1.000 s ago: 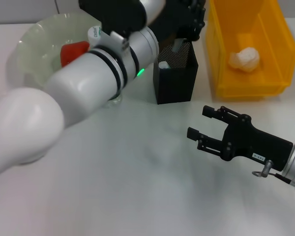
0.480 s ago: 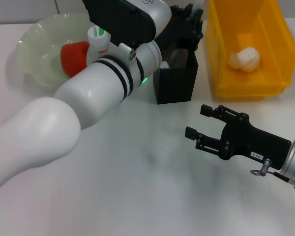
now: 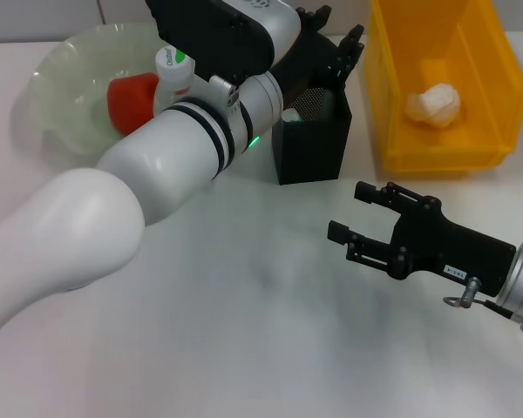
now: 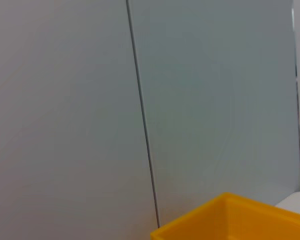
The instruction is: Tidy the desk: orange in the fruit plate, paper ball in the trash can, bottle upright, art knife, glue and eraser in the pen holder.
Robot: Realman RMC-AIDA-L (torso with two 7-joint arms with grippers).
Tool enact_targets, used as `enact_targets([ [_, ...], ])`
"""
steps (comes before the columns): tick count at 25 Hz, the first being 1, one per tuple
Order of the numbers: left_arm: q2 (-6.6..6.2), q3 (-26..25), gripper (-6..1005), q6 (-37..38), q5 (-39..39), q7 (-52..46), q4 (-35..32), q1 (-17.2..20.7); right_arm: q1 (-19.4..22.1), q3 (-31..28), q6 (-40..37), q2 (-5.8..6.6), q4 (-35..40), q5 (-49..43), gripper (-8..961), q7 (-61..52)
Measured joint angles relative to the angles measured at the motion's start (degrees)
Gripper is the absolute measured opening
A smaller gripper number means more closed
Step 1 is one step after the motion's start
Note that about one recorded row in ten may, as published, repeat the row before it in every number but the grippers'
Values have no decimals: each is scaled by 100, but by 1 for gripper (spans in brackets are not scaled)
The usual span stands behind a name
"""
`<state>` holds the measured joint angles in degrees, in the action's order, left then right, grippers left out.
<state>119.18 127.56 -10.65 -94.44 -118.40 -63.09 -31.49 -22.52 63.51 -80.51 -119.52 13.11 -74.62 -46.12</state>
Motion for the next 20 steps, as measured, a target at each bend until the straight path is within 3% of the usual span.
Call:
enact_targets([
  [8, 0, -20, 620, 23, -17, -92, -194, 66, 9, -12, 0, -1, 18, 0, 763, 18],
  [12, -32, -105, 647, 222, -53, -288, -550, 221, 18, -16, 0, -1, 28, 0, 762, 11],
  [20, -41, -1283, 717, 2527, 25, -91, -1497, 701, 46, -75, -15, 4, 36, 10, 763, -1],
])
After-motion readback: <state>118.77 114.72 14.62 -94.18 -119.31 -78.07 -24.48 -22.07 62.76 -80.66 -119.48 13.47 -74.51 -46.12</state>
